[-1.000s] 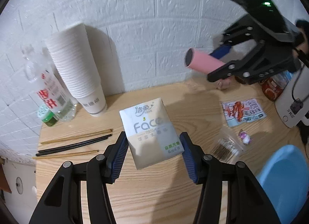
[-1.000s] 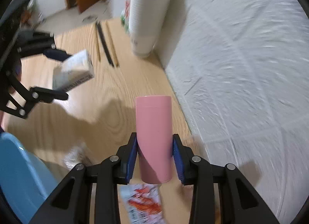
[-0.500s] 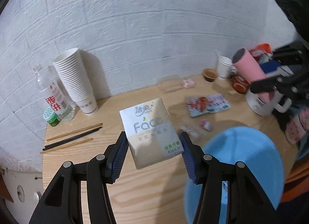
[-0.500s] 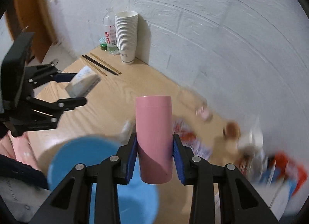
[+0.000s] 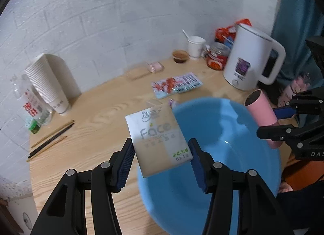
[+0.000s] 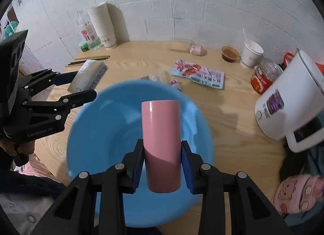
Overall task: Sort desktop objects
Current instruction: 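Carry the tissue pack and pink roll over the blue basin and release the tissue pack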
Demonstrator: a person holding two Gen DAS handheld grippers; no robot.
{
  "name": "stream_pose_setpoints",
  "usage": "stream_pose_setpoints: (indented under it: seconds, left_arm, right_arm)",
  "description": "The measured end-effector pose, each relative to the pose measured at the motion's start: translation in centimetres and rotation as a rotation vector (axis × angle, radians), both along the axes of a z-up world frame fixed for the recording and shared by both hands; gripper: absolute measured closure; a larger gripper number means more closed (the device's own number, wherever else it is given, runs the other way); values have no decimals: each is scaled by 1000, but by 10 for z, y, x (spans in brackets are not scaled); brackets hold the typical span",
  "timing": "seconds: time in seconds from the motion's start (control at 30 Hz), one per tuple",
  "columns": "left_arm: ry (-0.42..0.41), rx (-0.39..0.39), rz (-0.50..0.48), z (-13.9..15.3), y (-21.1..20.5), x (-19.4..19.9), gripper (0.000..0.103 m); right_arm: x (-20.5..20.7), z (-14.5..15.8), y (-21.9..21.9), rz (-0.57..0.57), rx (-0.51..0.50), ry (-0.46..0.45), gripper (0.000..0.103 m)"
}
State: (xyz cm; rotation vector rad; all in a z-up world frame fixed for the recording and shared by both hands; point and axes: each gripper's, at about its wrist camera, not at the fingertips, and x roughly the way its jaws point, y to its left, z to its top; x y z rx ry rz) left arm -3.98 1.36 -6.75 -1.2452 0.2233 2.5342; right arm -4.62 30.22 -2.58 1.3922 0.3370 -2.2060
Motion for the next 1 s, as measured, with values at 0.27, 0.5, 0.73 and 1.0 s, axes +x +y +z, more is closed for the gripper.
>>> stream_pose_setpoints:
  seconds: [0.27,0.5,0.73,1.0]
  left_arm:
    - [-9,-1,-30,-3,12,3,51]
    - [-43,-8,-74,-17,26,3,51]
    - [-92,-52,-145,-49,53,14,51]
    - [-136,-106,-115,-85,69,12,51]
  right_arm:
    - [22,-9,-10,-11,7,-4,68]
    - [26,-25,-14,-19,17,-26,68]
    - [27,-38,-14,-32,26,-51,68]
    - [27,-43,-5,-61,35,-60,68]
